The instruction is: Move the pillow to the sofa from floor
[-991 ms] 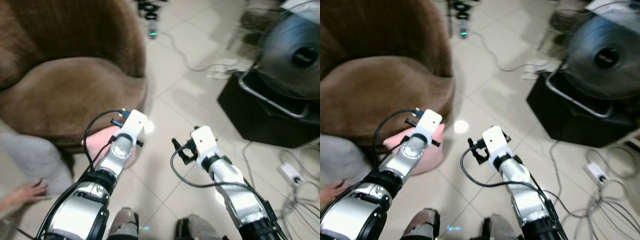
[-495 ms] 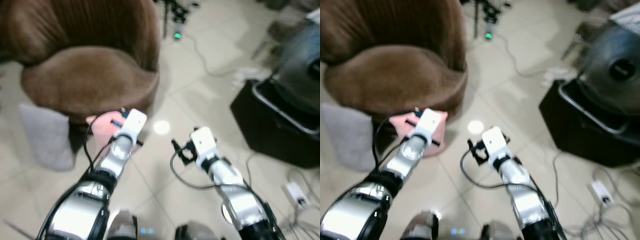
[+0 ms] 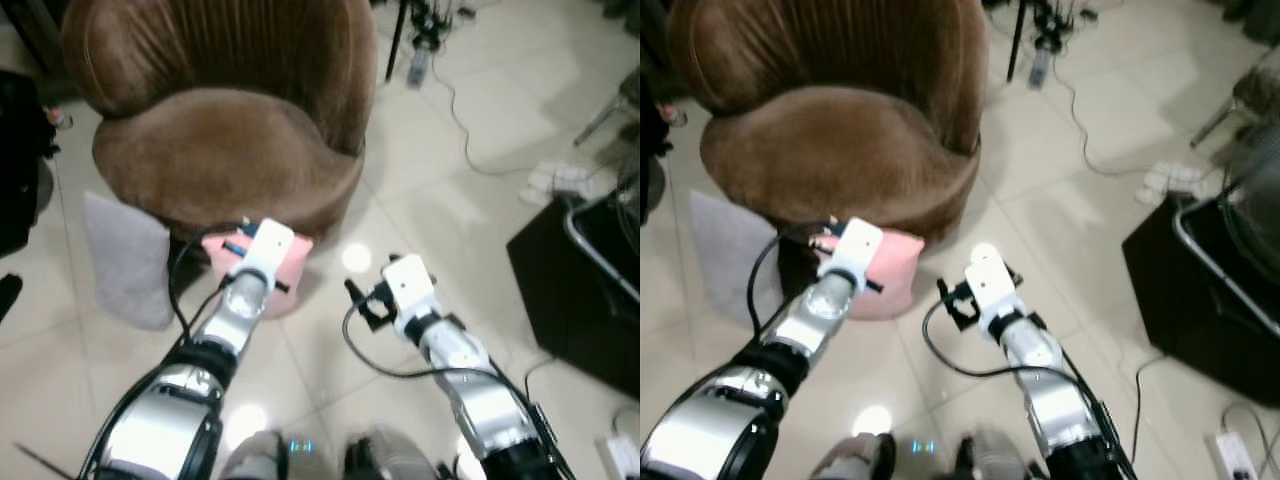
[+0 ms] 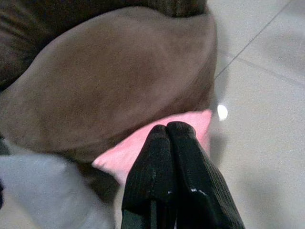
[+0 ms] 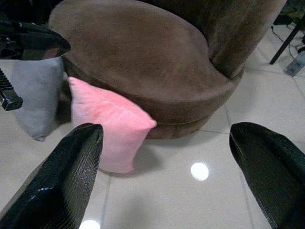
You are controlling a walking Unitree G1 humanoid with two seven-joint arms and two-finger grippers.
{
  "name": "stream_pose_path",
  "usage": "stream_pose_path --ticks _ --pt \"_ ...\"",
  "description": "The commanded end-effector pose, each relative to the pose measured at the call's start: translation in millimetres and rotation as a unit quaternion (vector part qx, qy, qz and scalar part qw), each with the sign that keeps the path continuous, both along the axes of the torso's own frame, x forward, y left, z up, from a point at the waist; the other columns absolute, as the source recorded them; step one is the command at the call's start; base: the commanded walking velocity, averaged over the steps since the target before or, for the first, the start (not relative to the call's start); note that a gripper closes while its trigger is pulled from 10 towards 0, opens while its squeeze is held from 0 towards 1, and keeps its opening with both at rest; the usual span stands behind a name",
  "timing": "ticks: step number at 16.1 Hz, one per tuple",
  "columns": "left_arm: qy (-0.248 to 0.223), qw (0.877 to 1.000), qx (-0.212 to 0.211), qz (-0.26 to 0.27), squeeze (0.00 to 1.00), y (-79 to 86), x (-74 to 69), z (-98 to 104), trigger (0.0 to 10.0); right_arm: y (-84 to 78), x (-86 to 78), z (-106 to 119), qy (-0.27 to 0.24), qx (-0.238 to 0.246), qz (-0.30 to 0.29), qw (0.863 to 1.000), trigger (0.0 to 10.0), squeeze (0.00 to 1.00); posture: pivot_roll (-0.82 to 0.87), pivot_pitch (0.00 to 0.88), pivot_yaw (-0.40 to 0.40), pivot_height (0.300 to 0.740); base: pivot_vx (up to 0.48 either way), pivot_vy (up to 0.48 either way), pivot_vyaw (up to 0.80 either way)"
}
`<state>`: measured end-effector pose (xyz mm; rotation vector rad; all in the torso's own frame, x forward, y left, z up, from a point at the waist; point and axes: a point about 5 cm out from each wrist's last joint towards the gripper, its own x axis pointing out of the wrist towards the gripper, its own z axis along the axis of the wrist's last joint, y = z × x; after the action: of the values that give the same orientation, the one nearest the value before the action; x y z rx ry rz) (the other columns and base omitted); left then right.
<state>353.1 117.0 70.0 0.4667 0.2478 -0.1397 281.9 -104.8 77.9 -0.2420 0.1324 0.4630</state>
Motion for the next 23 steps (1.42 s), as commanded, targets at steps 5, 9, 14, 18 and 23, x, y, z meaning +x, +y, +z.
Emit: stream_pose_path --ticks 5,9,14,18,23 --pt "-0.002 1.000 0.007 0.002 0.00 -8.2 -2.1 -1.9 10.0 -8.4 -1.5 -4.6 0.015 -0.002 -0.011 1.000 10.0 0.00 0.04 0.228 -0.078 0.740 0.445 -0.067 0.56" --pt "0.007 1.000 0.015 0.012 0.00 -7.0 -3.0 -5.1 10.0 -7.4 -2.3 -5.3 0.021 0.005 -0.008 1.000 10.0 0.00 0.04 0.218 -0.073 0.740 0.000 0.000 0.55" --pt "0.000 1.000 0.012 0.013 0.00 -7.6 -1.8 -2.6 10.0 -9.0 -0.3 -3.3 0.016 0.006 -0.016 1.000 10.0 0.00 0.05 0.204 -0.071 0.740 0.000 0.000 0.55" --pt "-0.001 1.000 -0.006 0.005 0.00 -9.7 -1.7 -1.7 1.5 -9.9 -0.9 -4.1 0.022 0.014 -0.023 0.999 10.0 0.00 0.04 0.196 -0.072 0.740 0.000 0.000 0.55" --pt "0.006 1.000 -0.013 -0.011 0.00 -13.3 -5.0 -5.5 0.0 -12.3 -1.4 -3.1 0.029 0.033 -0.038 0.998 10.0 0.00 0.04 0.212 -0.074 0.740 0.000 0.000 0.10"
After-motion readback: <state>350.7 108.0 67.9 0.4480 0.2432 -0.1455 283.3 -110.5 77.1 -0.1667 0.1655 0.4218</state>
